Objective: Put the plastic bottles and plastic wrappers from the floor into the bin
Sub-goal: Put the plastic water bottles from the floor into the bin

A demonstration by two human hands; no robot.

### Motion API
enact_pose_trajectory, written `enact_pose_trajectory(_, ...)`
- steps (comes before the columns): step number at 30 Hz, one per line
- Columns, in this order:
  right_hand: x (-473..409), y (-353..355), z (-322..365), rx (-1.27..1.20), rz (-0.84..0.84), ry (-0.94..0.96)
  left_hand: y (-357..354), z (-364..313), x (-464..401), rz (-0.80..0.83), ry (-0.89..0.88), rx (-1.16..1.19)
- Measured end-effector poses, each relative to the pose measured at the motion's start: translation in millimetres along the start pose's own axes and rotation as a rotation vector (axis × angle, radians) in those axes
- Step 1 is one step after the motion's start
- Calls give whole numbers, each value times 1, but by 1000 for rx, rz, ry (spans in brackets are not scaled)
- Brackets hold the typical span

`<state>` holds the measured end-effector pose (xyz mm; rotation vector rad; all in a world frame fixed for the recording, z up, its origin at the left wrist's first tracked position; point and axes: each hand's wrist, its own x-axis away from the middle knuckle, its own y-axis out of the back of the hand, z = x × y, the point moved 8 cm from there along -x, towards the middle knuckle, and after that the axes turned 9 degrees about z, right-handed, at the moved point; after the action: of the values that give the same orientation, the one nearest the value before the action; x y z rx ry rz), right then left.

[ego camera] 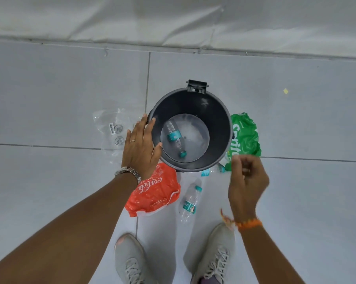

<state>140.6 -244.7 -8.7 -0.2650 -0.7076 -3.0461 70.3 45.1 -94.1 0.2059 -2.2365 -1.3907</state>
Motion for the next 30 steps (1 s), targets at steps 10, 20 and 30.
enact_pose_trajectory(10,96,-73,-212,566,445,-815,13,-1,-1,-261,48,417)
enact_pose_trajectory(20,86,-107,-231,481,544,-822,7,-4,-5,-327,111,425)
enact_pose_trajectory(30,69,1,-72,-57,-321,-479,14,-6,-2,-284,116,429)
